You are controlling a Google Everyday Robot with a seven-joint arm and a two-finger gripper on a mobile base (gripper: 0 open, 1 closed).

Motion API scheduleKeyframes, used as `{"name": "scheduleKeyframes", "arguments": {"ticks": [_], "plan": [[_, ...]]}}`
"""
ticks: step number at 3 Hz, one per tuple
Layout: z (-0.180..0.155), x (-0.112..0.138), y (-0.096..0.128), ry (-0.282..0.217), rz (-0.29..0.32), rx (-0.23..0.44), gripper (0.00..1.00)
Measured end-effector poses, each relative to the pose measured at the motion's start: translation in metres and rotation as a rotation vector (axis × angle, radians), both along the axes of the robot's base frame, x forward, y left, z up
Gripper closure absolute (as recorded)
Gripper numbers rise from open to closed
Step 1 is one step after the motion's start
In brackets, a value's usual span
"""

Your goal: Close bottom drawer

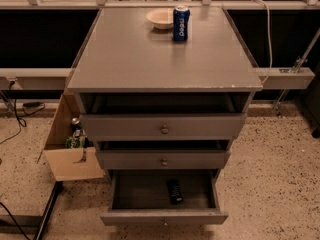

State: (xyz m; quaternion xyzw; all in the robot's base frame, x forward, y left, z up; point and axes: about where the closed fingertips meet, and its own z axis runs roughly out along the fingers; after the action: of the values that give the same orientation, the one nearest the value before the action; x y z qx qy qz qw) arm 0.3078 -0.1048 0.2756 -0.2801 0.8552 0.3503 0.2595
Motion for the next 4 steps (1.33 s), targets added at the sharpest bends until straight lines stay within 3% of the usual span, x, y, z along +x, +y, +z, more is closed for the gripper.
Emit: {"name": "scheduleKeyframes", "arguments": {"ticks": [2, 3, 4], "plan": [[-0.043, 0.049, 0.003, -0.09, -0.197, -0.029, 1.0], [-0.078, 0.078, 0.004, -0.173, -0.277, -0.005, 1.0], [-0.078, 0.078, 0.004, -0.173, -0.277, -0.005, 1.0]]}}
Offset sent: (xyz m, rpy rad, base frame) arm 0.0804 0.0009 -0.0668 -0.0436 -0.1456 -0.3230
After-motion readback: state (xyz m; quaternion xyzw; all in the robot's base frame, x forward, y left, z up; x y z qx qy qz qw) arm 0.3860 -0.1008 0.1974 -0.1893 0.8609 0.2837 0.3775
